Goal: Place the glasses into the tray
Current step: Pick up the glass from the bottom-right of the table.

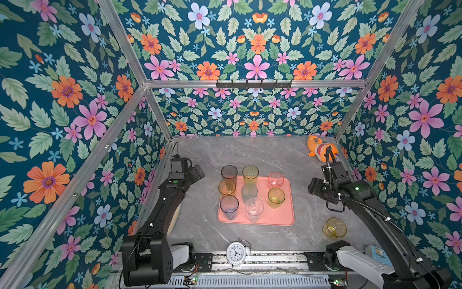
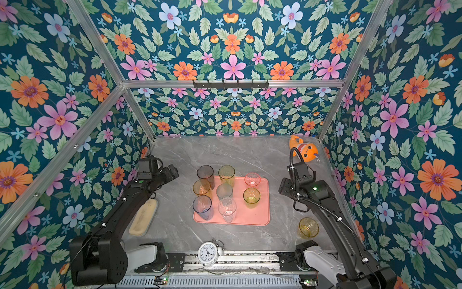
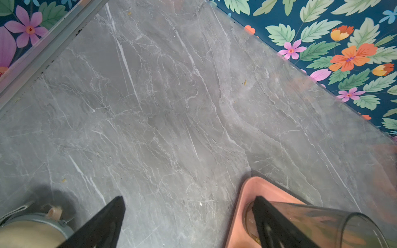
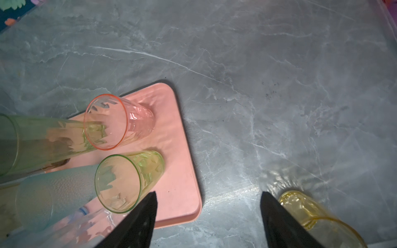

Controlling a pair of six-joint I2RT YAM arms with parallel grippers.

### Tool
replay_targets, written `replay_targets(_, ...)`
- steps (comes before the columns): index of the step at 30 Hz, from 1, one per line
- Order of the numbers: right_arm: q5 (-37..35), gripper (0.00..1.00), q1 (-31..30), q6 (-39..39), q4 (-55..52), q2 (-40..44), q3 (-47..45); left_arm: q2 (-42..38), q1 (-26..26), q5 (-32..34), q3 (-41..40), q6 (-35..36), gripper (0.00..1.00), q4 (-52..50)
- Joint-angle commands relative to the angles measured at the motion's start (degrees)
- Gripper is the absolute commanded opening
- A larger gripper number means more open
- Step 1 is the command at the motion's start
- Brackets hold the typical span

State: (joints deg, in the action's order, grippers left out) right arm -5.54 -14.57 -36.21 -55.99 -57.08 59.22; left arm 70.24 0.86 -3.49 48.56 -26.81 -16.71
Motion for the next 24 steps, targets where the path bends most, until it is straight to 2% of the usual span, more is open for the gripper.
replay_targets(1, 3.0, 0.77, 3.1, -3.5, -3.2, 1.7, -1.5, -0.3, -0.1, 0.3, 0.0, 0.2, 0.96, 0.1)
replay_targets(6, 1.3, 0.77, 4.2, -6.6, -9.2, 4.4, -3.7, -0.5, 0.0, 0.3, -0.4, 0.2, 0.96, 0.4)
replay_targets(16, -0.3, 0.74, 4.4, -7.9, -20.8, 5.7, -2.7, -0.2, -0.1, 0.3, -0.6, 0.3, 0.96, 0.7)
replay_targets(19, 0.5, 0.74, 4.4, -8.3, -21.0, 6.2, -3.9, 0.0, -0.1, 0.0, -0.7, 0.2, 0.96, 1.0)
replay_targets(24, -2.1, 0.72, 4.4, -14.0, -20.5, 7.3, -7.0, 0.0, -0.1, -0.2, -0.8, 0.2, 0.96, 1.1)
